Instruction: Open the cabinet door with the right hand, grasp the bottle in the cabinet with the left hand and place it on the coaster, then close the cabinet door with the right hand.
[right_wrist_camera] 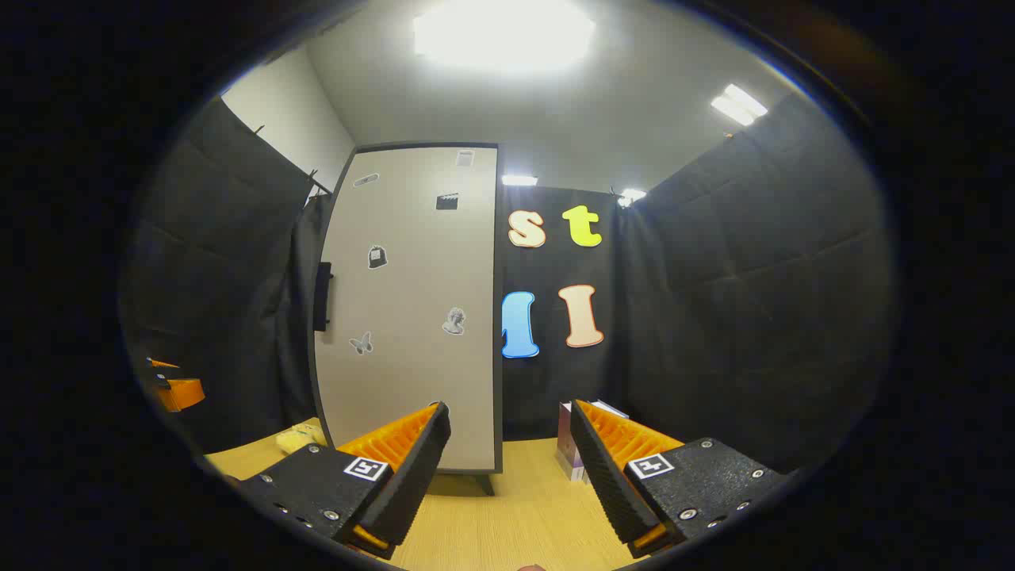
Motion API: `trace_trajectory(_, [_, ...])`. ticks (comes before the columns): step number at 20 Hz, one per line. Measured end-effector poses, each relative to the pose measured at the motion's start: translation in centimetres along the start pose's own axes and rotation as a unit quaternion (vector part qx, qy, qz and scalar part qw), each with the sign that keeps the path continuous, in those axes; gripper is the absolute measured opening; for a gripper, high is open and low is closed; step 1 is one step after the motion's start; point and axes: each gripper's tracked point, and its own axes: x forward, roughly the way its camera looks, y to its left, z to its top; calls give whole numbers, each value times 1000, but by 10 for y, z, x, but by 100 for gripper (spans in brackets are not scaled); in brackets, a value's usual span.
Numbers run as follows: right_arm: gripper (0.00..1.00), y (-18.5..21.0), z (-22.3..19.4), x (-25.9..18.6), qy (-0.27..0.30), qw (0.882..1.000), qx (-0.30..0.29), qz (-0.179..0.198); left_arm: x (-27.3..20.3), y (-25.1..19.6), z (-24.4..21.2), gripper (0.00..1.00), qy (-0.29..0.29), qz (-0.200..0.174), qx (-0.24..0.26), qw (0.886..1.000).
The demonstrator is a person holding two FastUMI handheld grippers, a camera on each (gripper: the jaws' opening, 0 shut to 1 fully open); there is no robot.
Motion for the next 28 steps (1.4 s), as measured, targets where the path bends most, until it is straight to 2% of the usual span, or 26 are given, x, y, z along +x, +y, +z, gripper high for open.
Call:
trace_trajectory(1, [94, -1, 1, -1, -1, 1000, -1, 0, 0, -1, 0, 77, -1, 1, 3, 1000])
trace_trajectory(3, [94, 0, 1, -1, -2, 1000, 0, 1, -3, -5, 2, 74, -4, 2, 6, 1000])
trace_trajectory(15, [94, -2, -3, 2, 8, 1000, 15, 5, -9, -9, 10, 74, -12, 13, 14, 1000])
trace_trajectory(16, [94, -2, -3, 2, 8, 1000, 15, 5, -9, -9, 11, 77, -12, 13, 14, 1000])
trace_trajectory(18, [94, -2, -3, 2, 7, 1000, 16, 7, -9, -9, 12, 74, -13, 13, 12, 1000])
trace_trajectory(19, [94, -2, -3, 2, 7, 1000, 17, 7, -11, -9, 12, 77, -13, 14, 12, 1000])
trace_trajectory(20, [94, -3, -3, 2, 7, 1000, 18, 9, -11, -8, 13, 74, -15, 14, 12, 1000])
trace_trajectory(22, [94, -3, -1, 3, 7, 1000, 20, 13, -12, -5, 15, 73, -17, 16, 13, 1000])
trace_trajectory(23, [94, -3, -1, 4, 8, 1000, 21, 16, -13, -3, 15, 77, -17, 18, 14, 1000])
trace_trajectory(24, [94, -3, 0, 4, 8, 1000, 22, 20, -14, -1, 15, 74, -18, 20, 15, 1000])
trace_trajectory(26, [94, -1, 6, 6, 7, 999, 25, 28, -17, 3, 16, 74, -17, 24, 14, 999])
trace_trajectory(27, [94, 1, 9, 8, 6, 999, 27, 33, -19, 7, 15, 77, -17, 28, 13, 999])
trace_trajectory(28, [94, 5, 14, 10, 5, 999, 30, 38, -21, 10, 16, 74, -17, 31, 12, 999])
